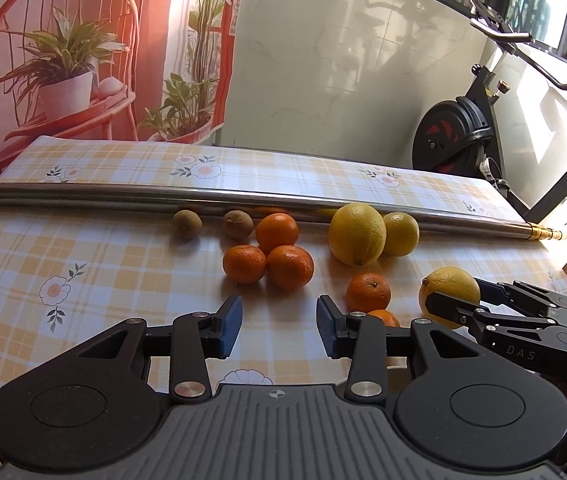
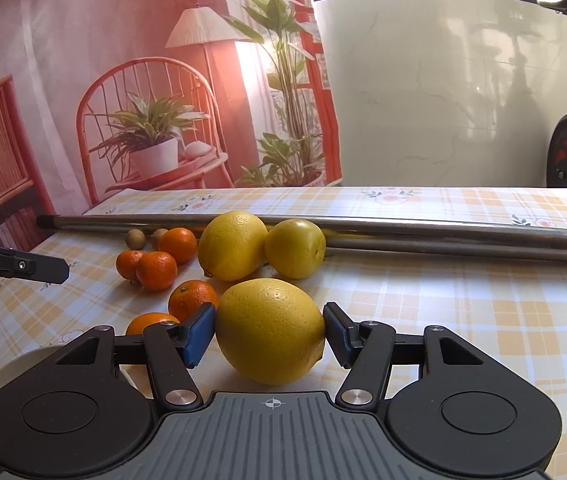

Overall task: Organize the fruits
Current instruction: 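Grasp a large yellow lemon with the right tool, then grasp an orange tangerine with the left tool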

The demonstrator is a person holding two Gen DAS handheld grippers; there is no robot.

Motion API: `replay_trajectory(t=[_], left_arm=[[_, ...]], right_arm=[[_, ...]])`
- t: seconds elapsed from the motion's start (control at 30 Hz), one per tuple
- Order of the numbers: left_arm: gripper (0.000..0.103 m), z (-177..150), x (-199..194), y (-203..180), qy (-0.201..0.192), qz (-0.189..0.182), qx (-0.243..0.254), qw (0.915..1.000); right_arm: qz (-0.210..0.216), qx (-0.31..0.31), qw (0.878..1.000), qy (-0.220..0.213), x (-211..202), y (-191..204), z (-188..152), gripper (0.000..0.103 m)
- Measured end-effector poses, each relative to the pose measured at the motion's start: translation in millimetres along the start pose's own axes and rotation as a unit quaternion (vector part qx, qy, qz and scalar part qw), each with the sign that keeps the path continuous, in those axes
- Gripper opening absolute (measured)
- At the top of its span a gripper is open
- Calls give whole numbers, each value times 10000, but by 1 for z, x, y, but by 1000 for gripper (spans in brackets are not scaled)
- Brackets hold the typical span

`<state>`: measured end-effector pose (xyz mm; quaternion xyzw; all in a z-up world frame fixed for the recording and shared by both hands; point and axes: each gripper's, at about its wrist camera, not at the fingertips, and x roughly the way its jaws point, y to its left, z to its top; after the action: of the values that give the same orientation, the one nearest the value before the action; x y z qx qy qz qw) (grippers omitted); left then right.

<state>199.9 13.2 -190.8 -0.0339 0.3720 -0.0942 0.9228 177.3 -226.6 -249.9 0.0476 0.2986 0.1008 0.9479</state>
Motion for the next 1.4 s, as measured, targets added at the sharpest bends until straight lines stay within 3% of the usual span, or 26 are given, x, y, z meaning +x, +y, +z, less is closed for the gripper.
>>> replay_trajectory(t=[0.17, 0.5, 0.87, 1.4], left_arm=[[42, 9, 11, -13, -104, -191, 215, 9995], [38, 21, 44, -32, -231, 155, 730, 9969], [33, 20, 67, -33, -31, 390, 1120, 9929], [37, 15, 75, -47, -29, 604, 1646, 9845]], right_arm=[[19, 67, 10000, -30, 0, 1, -1, 55], [-89, 82, 9998, -138, -5, -1, -4, 55], [-78, 42, 9999, -125, -5, 0, -5, 55], [-57, 39, 9999, -124, -5, 0, -4, 55]])
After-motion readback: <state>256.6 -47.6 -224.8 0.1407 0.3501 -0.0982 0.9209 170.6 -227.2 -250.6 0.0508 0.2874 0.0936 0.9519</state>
